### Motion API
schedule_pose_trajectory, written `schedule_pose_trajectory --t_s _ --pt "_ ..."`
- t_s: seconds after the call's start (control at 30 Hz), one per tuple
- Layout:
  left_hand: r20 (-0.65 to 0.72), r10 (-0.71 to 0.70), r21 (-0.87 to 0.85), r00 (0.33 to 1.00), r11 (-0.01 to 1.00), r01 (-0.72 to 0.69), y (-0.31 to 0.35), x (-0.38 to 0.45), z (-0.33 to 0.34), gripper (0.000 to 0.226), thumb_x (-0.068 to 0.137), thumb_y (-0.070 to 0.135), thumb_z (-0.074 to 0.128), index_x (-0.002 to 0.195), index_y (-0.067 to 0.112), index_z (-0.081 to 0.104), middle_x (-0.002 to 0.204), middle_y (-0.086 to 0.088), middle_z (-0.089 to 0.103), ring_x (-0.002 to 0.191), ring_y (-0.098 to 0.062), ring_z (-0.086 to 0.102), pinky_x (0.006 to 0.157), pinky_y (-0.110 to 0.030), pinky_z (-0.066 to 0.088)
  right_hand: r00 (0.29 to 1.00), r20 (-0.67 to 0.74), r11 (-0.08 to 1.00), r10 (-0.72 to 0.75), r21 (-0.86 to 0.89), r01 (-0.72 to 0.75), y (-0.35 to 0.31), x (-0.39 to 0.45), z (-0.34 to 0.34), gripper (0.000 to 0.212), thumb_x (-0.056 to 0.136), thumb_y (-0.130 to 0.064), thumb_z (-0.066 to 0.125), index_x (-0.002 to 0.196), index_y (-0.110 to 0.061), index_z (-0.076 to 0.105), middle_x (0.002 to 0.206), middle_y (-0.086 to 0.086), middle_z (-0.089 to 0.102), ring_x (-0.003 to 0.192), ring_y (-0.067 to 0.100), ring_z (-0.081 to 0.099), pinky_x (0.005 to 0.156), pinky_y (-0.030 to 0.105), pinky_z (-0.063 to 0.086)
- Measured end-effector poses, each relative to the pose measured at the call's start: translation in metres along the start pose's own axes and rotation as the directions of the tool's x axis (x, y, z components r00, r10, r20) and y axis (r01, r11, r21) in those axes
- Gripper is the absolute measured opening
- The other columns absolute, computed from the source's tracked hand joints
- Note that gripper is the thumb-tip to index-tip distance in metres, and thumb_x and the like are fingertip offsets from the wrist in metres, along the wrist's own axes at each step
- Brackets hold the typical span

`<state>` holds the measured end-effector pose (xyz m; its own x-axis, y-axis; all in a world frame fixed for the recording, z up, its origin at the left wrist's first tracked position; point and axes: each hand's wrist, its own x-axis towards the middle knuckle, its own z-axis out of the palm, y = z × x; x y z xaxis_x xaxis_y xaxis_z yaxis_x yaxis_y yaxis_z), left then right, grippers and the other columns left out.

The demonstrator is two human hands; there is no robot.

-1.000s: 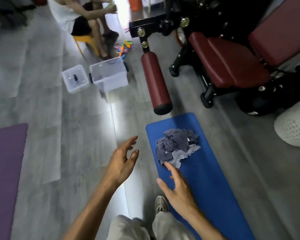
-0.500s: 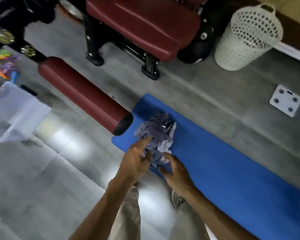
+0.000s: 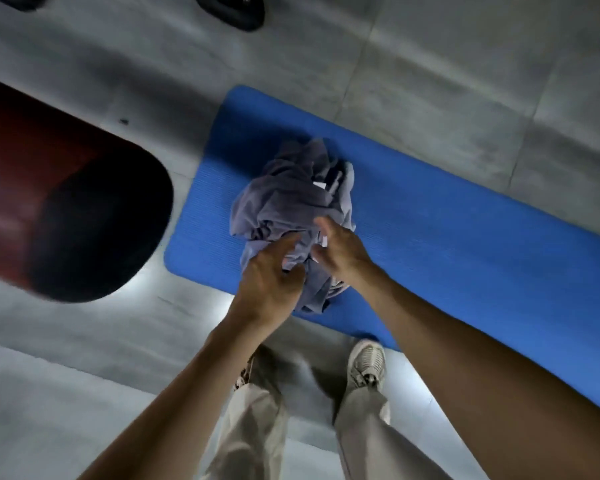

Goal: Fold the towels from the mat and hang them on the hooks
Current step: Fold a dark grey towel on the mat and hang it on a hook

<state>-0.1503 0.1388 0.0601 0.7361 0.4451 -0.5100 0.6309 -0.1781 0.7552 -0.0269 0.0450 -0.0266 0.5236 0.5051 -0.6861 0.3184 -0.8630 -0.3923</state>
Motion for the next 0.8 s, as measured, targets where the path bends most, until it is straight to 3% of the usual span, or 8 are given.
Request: schedule_pose_trajectory --t_s 0.2,0.27,0.4,0.47,0.53,0.6,0.67,0.8 --pt "-0.032 0.01 -0.053 0.999 0.999 -0.012 -0.061 0.051 0.049 0.037 0.092 0.008 0.053 0.116 0.034 0.061 0.099 0.029 0.06 0.096 0.017 0.054 0.08 -0.003 0.04 0.987 0.16 0.913 0.027 -0.406 0.041 0.045 0.087 0.046 0.042 0.095 -0.027 0.047 0.137 -0.023 0.048 0.161 0.005 0.006 0.146 0.035 0.011 0.112 0.058 0.023" --pt "-0.021 0.016 -0.036 1.0 0.999 -0.017 -0.071 0.055 0.054 0.038 0.092 0.011 0.054 0.122 0.034 0.059 0.1 0.032 0.057 0.098 0.013 0.054 0.083 -0.006 0.042 0.98 0.199 0.919 0.029 -0.391 0.052 0.053 0.1 0.056 0.045 0.096 -0.021 0.044 0.14 -0.014 0.04 0.16 0.002 0.01 0.146 0.034 0.012 0.11 0.059 0.025" --pt "-0.03 -0.001 -0.035 1.0 0.999 0.0 -0.074 0.05 0.053 0.038 0.091 0.011 0.055 0.123 0.031 0.058 0.106 0.031 0.059 0.096 0.019 0.054 0.08 -0.004 0.042 0.996 0.026 0.994 -0.087 -0.064 0.089 0.062 0.084 0.051 0.046 0.093 -0.009 0.049 0.139 -0.007 0.043 0.155 0.004 0.029 0.14 0.029 0.032 0.107 0.046 0.038" --pt "-0.037 -0.031 -0.035 0.999 0.999 0.03 -0.065 0.039 0.047 0.039 0.087 0.02 0.051 0.124 0.031 0.058 0.111 0.017 0.066 0.1 0.007 0.059 0.084 -0.016 0.049 0.995 0.004 0.963 -0.102 0.253 0.097 0.054 0.054 0.034 0.047 0.09 0.0 0.054 0.136 -0.007 0.05 0.147 0.005 0.042 0.133 0.025 0.043 0.101 0.028 0.041" --pt "-0.027 -0.014 -0.055 1.0 0.998 0.013 -0.044 0.023 0.04 0.04 0.084 0.022 0.048 0.12 0.033 0.059 0.107 0.012 0.068 0.099 -0.003 0.063 0.083 -0.025 0.053 0.995 0.059 0.783 -0.079 0.621 0.026 0.038 0.008 0.001 0.047 0.088 0.009 0.051 0.13 -0.01 0.057 0.136 0.003 0.053 0.12 0.017 0.054 0.088 0.012 0.043" --pt "-0.034 0.03 -0.043 0.999 0.999 -0.031 -0.023 0.005 0.031 0.036 0.087 0.013 0.052 0.114 0.035 0.061 0.104 0.014 0.068 0.097 0.0 0.063 0.08 -0.018 0.051 0.986 0.123 0.563 -0.11 0.826 -0.041 0.02 -0.042 -0.03 0.043 0.09 0.01 0.051 0.126 -0.013 0.061 0.127 0.0 0.06 0.112 0.005 0.06 0.084 0.01 0.045" --pt "-0.077 0.058 -0.04 0.995 0.997 -0.061 0.007 -0.012 0.02 0.042 0.088 0.004 0.059 0.114 0.037 0.057 0.106 0.014 0.067 0.096 0.005 0.061 0.075 -0.009 0.049 0.979 0.126 0.424 -0.158 0.904 -0.048 0.005 -0.094 -0.067 0.04 0.092 0.008 0.051 0.124 -0.012 0.063 0.119 -0.002 0.067 0.106 0.0 0.063 0.084 0.01 0.046" --pt "-0.187 0.034 -0.095 0.982 0.994 -0.053 0.072 -0.06 0.001 0.083 0.081 0.003 0.072 0.145 0.032 0.027 0.125 0.005 0.056 0.107 0.002 0.058 0.077 -0.008 0.05 0.976 0.065 0.231 -0.208 0.973 -0.016 -0.02 -0.19 -0.13 0.036 0.087 -0.001 0.059 0.119 -0.015 0.068 0.12 0.012 0.068 0.113 0.02 0.063 0.095 0.028 0.047"
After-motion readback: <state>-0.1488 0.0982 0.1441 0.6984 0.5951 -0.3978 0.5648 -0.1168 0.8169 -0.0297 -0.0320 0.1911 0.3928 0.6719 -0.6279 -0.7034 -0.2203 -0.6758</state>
